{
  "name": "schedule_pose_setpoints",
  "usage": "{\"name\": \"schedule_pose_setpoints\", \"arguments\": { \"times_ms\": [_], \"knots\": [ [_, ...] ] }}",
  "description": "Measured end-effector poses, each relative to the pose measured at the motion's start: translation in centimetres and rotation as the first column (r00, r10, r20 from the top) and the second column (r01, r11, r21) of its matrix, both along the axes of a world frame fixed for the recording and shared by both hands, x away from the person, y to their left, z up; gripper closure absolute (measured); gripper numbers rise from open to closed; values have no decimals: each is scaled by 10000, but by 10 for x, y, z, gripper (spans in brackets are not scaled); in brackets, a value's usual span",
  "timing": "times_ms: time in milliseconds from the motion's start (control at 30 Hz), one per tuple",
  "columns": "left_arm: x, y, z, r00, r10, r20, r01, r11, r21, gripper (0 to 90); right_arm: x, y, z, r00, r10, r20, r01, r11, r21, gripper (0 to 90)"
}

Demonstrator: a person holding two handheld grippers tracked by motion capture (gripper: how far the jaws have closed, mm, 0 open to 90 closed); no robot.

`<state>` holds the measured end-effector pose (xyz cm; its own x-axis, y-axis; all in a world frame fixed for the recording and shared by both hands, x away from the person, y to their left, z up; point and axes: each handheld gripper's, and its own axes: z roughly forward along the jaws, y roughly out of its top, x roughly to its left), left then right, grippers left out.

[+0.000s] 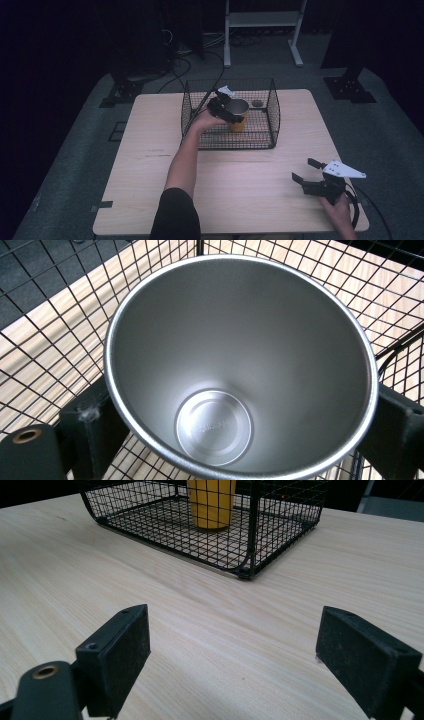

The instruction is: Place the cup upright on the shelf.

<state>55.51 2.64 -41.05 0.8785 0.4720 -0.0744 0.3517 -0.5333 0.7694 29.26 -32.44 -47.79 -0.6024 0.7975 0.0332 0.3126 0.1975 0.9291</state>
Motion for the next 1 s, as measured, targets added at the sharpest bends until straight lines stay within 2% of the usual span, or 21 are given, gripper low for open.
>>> {"name": "schedule_pose_setpoints", "arguments": {
  "times_ms": [167,533,1000],
  "knots": [
    [-1,0,1,10000,17,48,-17,10000,16,52,0,0,0,10000,-7,8,7,10000,-7,131],
    [-3,0,8,9988,228,444,-214,9993,-308,27,0,0,0,10000,8,6,-8,10000,2,131],
    [-6,3,22,9954,468,835,-383,9942,-1003,24,0,0,0,10000,-27,25,27,10000,30,131]
  ]
}}
